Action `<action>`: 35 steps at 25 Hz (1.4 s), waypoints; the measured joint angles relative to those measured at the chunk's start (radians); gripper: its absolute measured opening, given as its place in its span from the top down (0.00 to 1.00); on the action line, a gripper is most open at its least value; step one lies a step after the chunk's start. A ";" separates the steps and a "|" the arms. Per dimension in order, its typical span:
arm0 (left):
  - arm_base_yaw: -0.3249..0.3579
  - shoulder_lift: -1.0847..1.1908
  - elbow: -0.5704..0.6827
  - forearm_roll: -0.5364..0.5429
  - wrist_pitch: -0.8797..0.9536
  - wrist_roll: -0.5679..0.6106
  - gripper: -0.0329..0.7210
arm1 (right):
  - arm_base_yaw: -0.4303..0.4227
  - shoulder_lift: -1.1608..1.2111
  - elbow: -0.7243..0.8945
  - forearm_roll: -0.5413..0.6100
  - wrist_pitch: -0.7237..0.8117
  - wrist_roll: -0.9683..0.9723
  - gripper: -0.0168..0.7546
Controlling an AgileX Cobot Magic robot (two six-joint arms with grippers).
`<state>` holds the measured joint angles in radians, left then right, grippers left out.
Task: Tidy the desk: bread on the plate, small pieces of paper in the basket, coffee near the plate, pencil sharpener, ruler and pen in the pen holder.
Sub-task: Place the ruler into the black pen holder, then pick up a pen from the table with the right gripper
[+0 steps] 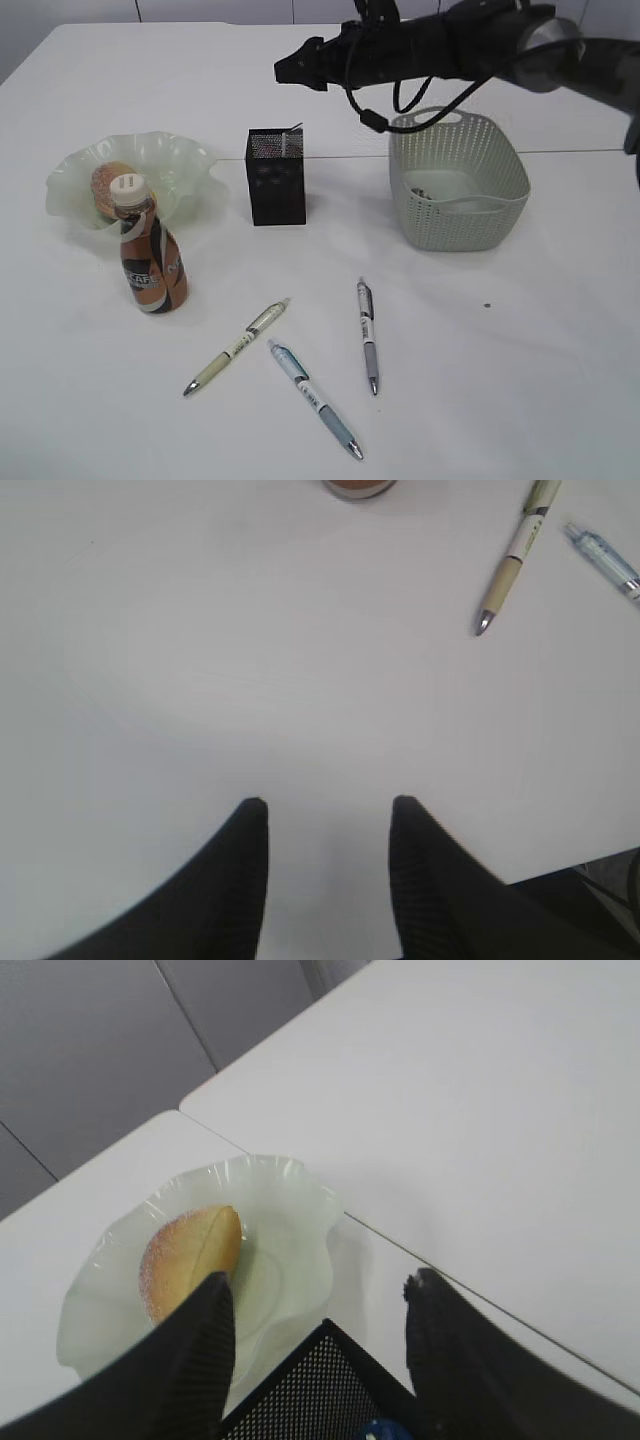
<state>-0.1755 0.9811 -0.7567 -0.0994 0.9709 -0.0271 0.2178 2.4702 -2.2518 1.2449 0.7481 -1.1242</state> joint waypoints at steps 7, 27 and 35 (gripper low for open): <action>0.000 0.000 0.000 0.000 0.000 0.000 0.56 | 0.014 -0.173 0.000 -0.420 0.090 0.355 0.45; 0.000 0.000 0.000 0.000 0.002 0.000 0.56 | 0.039 -0.426 -0.002 -1.009 0.502 1.004 0.45; 0.000 0.000 0.000 -0.004 0.059 0.000 0.56 | 0.063 -0.512 0.066 -1.051 0.504 1.066 0.46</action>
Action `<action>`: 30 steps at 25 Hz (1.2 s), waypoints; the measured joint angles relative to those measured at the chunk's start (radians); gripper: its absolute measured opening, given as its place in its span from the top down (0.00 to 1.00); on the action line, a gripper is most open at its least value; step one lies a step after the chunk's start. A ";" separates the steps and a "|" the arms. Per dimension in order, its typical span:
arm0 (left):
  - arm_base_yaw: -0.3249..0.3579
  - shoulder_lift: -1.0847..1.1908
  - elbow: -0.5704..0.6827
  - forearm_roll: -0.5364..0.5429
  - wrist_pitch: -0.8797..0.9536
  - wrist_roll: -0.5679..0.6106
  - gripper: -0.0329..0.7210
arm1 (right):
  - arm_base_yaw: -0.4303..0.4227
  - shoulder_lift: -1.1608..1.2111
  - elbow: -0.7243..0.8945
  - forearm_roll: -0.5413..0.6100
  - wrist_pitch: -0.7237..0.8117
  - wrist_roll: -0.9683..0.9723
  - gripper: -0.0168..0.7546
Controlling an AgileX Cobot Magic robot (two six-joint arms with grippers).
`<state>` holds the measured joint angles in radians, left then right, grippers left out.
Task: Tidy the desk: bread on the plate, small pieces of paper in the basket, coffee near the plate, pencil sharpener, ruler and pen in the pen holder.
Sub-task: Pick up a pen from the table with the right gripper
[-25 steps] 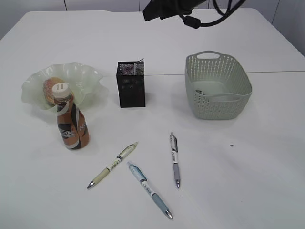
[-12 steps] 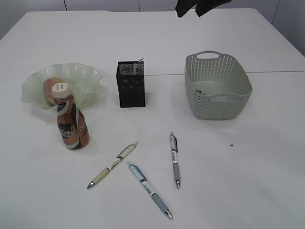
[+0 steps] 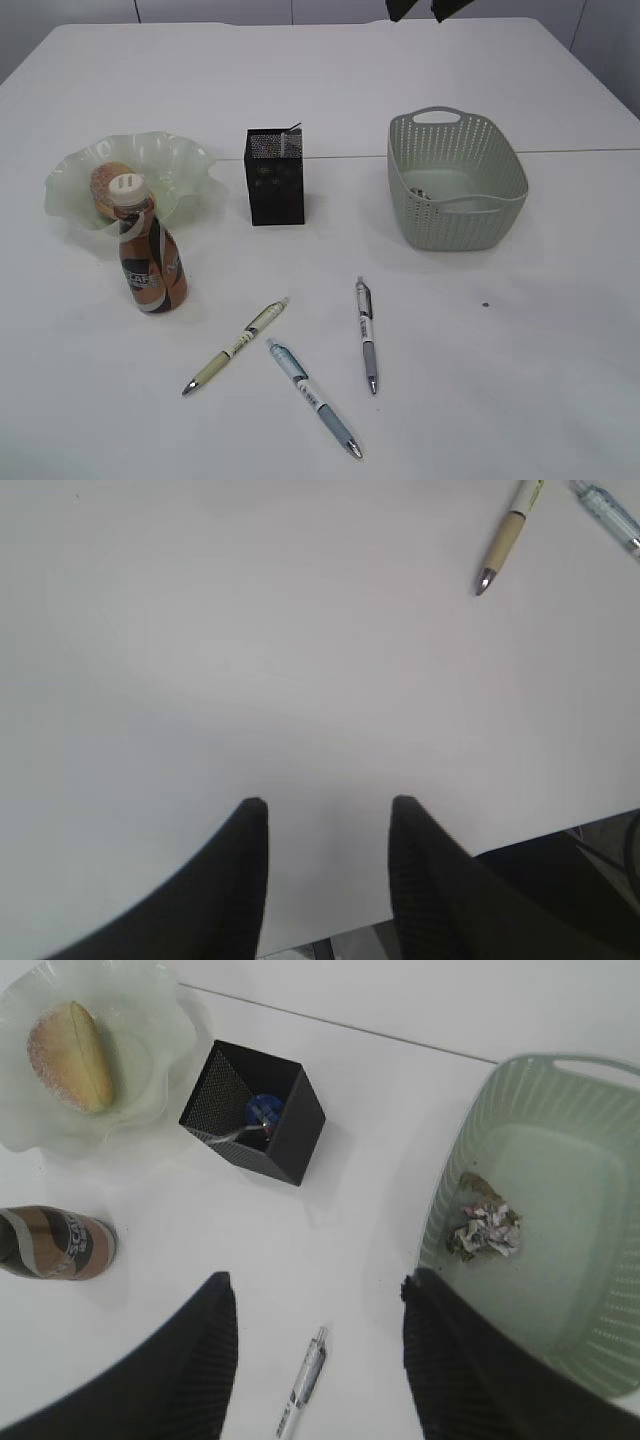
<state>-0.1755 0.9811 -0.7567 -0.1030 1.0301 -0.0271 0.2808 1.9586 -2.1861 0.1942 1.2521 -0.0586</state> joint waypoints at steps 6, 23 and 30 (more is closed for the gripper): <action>0.000 0.000 0.000 0.000 0.002 0.000 0.56 | 0.064 -0.087 0.198 -0.076 0.000 0.028 0.48; 0.000 0.000 0.000 -0.041 0.002 0.000 0.56 | 0.225 0.065 0.526 -0.140 -0.019 0.299 0.48; 0.000 0.000 0.000 -0.043 0.002 0.000 0.56 | 0.225 0.171 0.472 -0.133 -0.024 0.364 0.48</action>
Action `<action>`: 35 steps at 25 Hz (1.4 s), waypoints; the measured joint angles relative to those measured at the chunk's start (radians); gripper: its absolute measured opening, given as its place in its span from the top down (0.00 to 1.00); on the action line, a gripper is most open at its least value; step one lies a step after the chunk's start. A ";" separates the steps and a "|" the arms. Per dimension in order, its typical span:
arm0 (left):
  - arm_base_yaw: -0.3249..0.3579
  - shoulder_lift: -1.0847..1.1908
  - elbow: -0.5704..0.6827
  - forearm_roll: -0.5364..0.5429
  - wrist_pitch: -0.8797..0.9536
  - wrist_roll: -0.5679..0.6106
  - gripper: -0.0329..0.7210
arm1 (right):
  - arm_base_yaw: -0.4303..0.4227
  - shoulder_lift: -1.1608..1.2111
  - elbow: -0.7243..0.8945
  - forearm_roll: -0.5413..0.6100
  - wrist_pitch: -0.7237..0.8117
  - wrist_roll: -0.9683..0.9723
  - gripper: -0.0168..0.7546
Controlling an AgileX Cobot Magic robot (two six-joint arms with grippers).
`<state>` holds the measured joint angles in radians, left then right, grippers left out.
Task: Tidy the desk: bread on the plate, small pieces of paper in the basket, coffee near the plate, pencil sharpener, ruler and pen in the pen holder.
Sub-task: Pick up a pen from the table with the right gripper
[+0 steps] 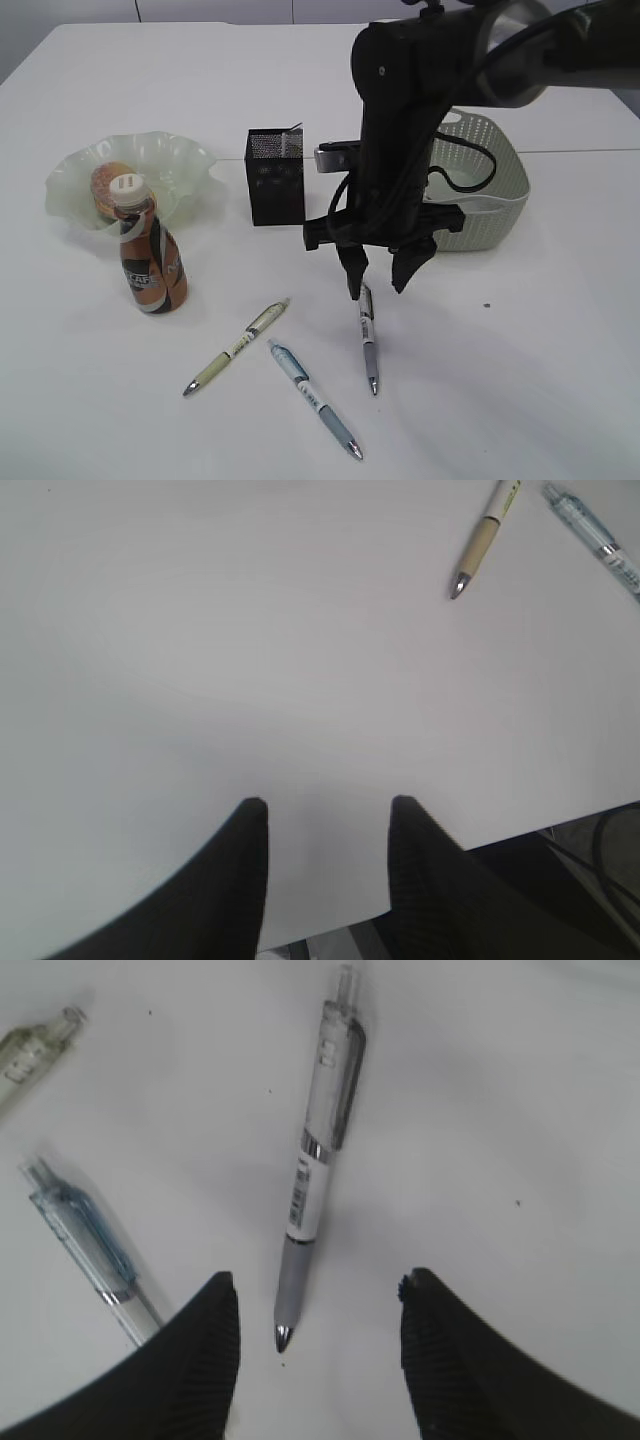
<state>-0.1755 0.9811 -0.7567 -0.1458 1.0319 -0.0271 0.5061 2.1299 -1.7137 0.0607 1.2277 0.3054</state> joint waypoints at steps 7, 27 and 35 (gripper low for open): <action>0.000 0.000 0.000 -0.002 -0.008 0.000 0.56 | -0.004 0.144 -0.170 0.008 -0.002 0.026 0.48; 0.000 0.000 0.000 -0.002 -0.058 0.002 0.56 | -0.046 0.244 -0.220 0.020 -0.007 0.070 0.48; 0.000 0.000 0.000 -0.002 -0.070 0.002 0.56 | -0.047 0.247 -0.220 0.006 -0.007 0.070 0.48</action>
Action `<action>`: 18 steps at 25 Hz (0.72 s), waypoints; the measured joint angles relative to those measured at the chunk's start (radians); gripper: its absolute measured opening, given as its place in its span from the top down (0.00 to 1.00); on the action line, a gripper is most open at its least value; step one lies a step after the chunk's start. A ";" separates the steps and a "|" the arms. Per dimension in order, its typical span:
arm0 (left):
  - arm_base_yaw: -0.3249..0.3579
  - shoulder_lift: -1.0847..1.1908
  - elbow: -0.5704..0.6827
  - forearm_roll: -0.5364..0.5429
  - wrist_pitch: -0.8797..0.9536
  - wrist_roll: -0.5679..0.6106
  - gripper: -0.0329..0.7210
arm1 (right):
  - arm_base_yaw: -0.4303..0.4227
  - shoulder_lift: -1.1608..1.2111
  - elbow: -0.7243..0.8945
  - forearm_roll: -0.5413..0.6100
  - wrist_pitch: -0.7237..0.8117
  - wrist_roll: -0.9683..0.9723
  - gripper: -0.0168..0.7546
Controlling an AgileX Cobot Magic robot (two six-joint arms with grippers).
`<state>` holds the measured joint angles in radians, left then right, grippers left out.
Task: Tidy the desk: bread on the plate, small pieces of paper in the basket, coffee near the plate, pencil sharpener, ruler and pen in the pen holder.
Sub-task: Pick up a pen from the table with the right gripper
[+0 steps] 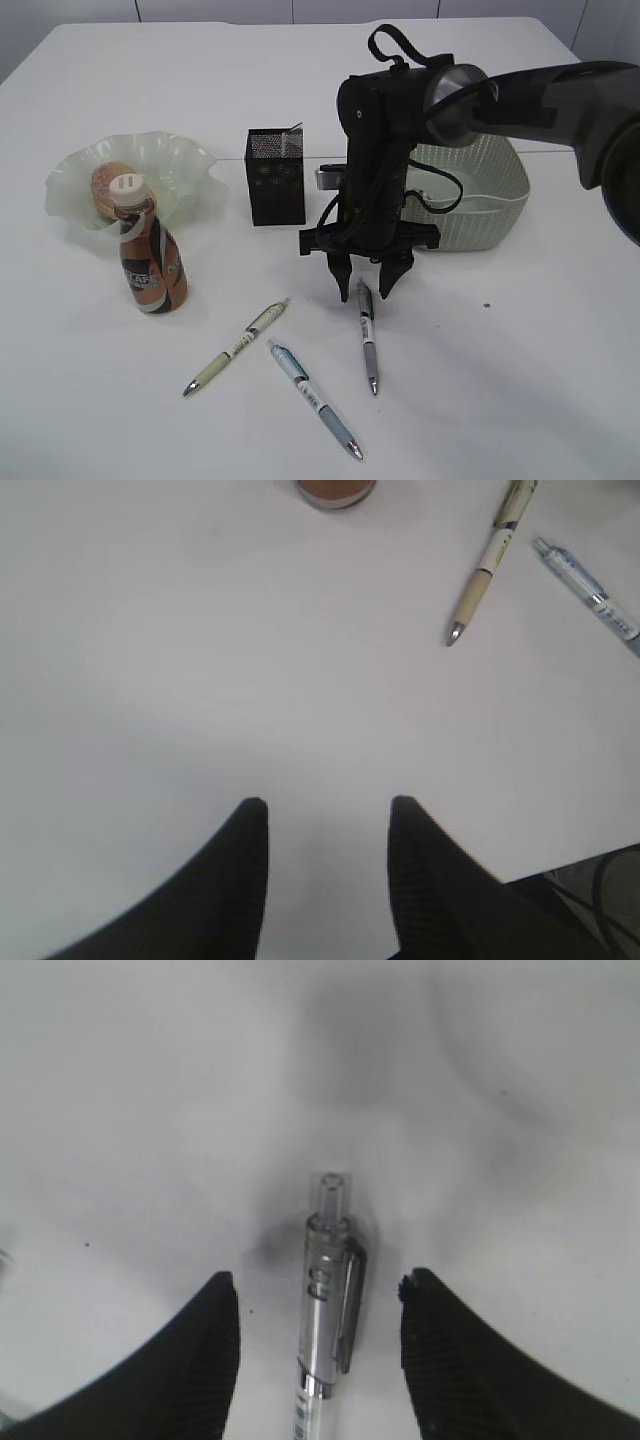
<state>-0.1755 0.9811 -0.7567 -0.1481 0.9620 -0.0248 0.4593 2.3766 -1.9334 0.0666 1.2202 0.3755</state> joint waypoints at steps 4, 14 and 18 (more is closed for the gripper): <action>0.000 0.000 0.000 0.000 -0.002 0.000 0.56 | 0.000 0.000 0.000 -0.002 0.000 0.000 0.48; 0.000 0.000 0.000 0.000 -0.009 0.000 0.56 | -0.002 0.020 0.000 0.003 -0.001 0.002 0.48; 0.000 0.000 0.000 0.000 -0.009 0.001 0.56 | -0.002 0.020 0.000 0.003 -0.001 0.002 0.50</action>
<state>-0.1755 0.9811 -0.7567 -0.1481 0.9531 -0.0241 0.4577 2.3962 -1.9334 0.0698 1.2196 0.3777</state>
